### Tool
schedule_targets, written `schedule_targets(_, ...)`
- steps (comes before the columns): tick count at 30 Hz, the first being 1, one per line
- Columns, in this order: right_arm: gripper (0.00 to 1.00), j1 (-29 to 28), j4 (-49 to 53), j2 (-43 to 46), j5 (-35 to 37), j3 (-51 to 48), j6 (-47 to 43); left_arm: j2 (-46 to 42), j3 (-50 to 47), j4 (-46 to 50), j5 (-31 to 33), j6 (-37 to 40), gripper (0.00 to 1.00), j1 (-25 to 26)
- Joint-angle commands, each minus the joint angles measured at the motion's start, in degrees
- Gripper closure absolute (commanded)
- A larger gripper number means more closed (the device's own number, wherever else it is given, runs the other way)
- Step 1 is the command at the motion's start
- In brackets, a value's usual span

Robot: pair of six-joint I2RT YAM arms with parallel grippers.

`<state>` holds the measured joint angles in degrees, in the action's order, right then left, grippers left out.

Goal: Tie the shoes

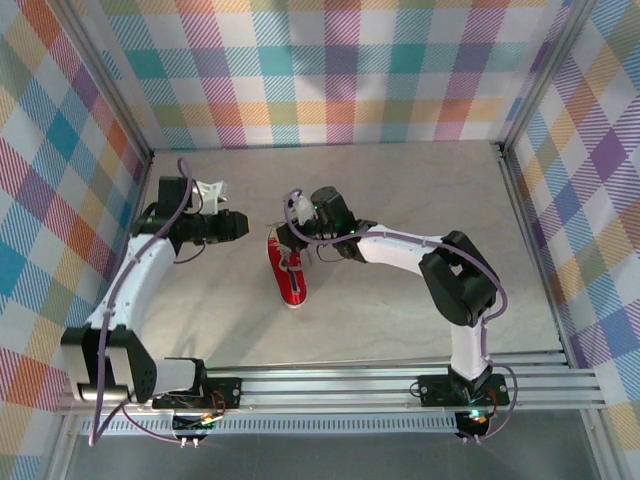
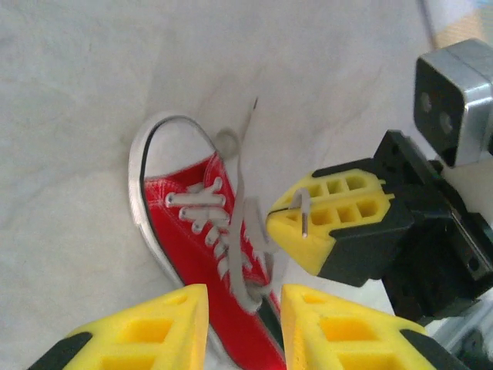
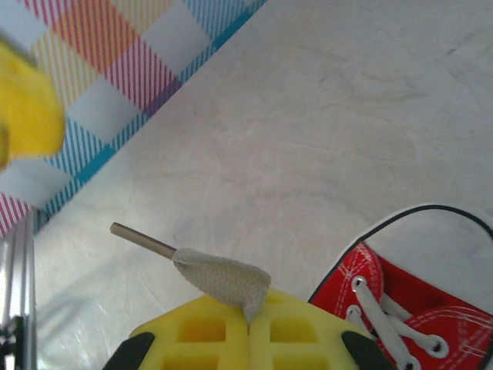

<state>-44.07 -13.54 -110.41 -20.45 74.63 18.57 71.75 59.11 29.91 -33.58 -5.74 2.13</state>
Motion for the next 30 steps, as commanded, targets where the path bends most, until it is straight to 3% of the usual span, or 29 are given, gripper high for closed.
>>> schedule_targets(1,1.00,-0.40,1.32,2.56,-2.55,2.51,7.97,-5.29,-8.77,-23.17,-0.19,-10.52,0.68,1.43)
schedule_targets(4,1.00,-0.40,1.19,2.35,-2.82,3.21,9.65,-7.90,-15.67,-33.04,3.66,-17.01,0.68,5.59)
schedule_targets(9,1.00,-0.42,1.32,2.13,-4.45,3.95,10.81,-7.62,-18.52,-40.37,7.50,-18.78,0.68,10.47)
schedule_targets(23,1.00,-0.52,1.21,2.66,-6.24,4.46,11.27,-0.96,-14.82,-43.87,7.27,-20.68,0.80,11.24)
schedule_targets(28,1.00,-0.55,1.16,2.48,-6.84,4.67,11.16,-0.68,-13.97,-42.14,6.58,-19.86,1.00,11.49)
schedule_targets(30,1.00,-0.50,1.08,2.44,-7.35,4.58,10.61,-1.19,-12.59,-38.54,7.15,-17.83,1.00,11.49)
